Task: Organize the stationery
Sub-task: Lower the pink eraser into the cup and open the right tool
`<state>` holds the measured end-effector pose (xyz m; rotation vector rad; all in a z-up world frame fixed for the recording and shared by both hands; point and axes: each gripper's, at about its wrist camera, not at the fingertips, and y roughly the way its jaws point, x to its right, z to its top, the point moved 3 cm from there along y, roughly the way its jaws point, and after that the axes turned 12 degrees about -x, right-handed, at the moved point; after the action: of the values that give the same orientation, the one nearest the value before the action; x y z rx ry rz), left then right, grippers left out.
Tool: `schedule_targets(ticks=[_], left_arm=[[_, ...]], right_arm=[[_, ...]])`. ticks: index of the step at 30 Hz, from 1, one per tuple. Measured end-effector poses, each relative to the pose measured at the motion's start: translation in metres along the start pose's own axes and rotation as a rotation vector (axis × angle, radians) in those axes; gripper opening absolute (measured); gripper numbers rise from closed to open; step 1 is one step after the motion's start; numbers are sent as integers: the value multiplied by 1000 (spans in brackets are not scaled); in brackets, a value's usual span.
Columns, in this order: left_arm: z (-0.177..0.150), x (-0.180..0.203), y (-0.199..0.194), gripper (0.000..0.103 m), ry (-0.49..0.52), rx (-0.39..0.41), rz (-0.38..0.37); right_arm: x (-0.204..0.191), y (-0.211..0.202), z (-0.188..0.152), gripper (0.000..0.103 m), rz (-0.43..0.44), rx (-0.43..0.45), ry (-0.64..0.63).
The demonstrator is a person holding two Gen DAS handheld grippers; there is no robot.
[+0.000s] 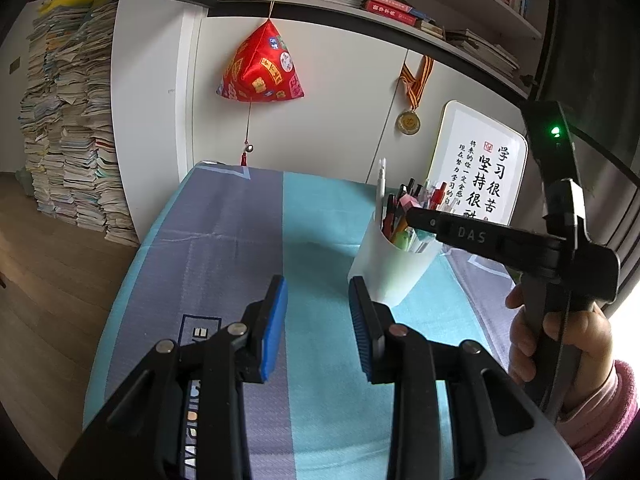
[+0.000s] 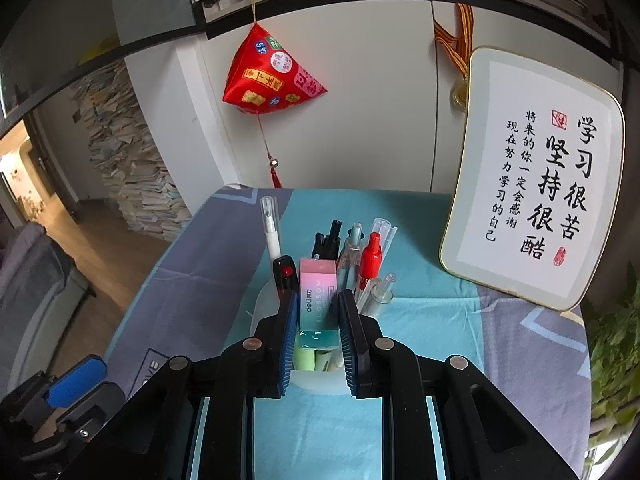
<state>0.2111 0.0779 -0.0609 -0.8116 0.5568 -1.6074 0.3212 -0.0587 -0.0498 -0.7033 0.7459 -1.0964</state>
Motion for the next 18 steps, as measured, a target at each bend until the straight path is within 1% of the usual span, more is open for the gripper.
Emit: schedule_targets(ticks=[8, 14, 18], left_arm=[[-1, 2, -1, 30, 2, -3, -2], [-1, 5, -4, 32, 3, 3, -1], [-1, 10, -10, 42, 17, 20, 10]], right_arm=[[4, -8, 0, 21, 11, 12, 13], [6, -20, -7, 21, 20, 8, 25], [7, -33, -16, 21, 12, 3, 32]])
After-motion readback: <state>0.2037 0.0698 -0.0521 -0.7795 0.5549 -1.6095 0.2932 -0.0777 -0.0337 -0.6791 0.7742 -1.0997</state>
